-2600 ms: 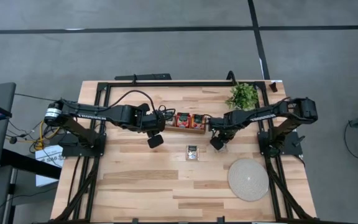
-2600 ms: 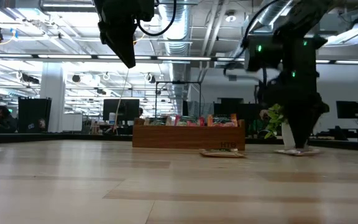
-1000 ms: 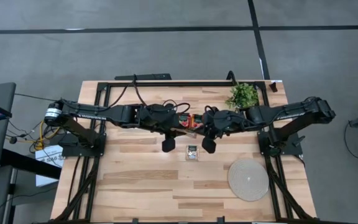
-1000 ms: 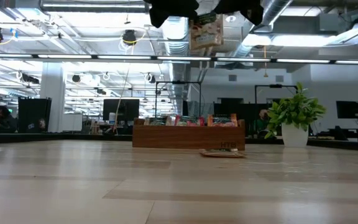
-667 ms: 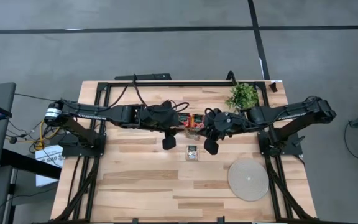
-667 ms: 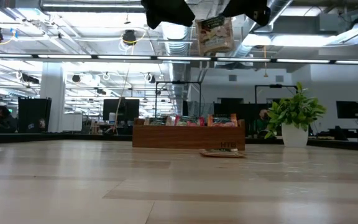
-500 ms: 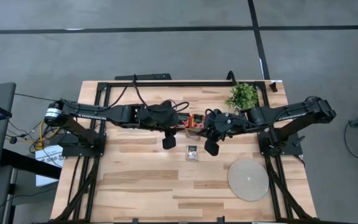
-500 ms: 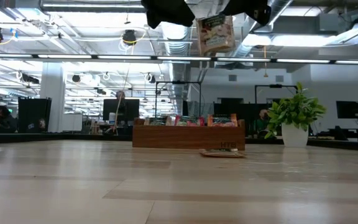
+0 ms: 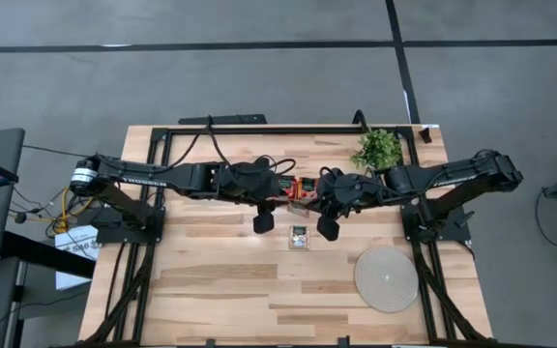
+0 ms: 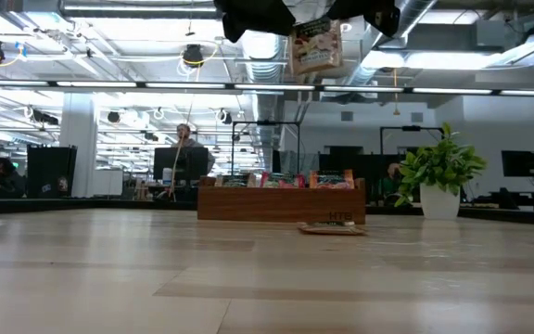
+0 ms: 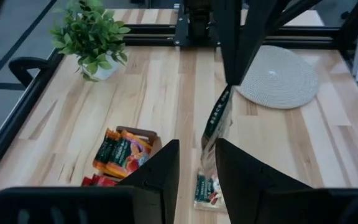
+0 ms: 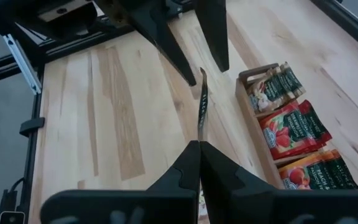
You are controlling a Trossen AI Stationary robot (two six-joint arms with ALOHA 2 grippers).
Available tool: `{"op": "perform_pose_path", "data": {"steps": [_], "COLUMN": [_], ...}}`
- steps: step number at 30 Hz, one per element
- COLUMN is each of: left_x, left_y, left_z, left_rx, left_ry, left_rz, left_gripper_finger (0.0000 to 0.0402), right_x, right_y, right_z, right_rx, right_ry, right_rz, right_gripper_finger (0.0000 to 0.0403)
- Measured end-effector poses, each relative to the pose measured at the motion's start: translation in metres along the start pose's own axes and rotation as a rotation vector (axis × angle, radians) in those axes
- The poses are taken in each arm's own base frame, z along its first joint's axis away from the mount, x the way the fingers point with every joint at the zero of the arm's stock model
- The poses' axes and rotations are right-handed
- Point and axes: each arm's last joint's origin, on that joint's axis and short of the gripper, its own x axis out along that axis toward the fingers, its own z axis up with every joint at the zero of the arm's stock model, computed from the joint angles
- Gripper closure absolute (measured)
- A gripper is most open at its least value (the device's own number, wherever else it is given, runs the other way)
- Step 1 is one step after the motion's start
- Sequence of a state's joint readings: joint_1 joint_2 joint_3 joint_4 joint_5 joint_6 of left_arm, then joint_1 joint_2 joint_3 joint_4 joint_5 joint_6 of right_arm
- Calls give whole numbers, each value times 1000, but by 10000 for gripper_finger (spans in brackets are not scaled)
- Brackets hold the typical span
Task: Pick & Place Tea
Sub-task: Put the brown tea bag into the left section of the wooden organizer
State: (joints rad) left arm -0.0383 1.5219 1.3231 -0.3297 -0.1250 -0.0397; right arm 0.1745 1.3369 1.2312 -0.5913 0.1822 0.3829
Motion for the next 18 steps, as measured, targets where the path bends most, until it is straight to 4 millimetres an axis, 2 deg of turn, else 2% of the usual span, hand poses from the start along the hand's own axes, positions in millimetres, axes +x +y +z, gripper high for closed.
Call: {"op": "perform_pose_path", "data": {"steps": [13,18], "left_x": [11,12], "left_y": [-3,-3], "left_z": [-2,0], "left_rx": [-28,-33], "left_ry": [-4,-24], "left_rz": [-42,-54], "left_gripper_finger": [307,342], "right_x": [0,0], "right_y": [1,1], "right_z": [3,3], "right_rx": [5,4], "right_ry": [-29,-29], "right_rz": [11,10], "right_gripper_finger": [403,403]}}
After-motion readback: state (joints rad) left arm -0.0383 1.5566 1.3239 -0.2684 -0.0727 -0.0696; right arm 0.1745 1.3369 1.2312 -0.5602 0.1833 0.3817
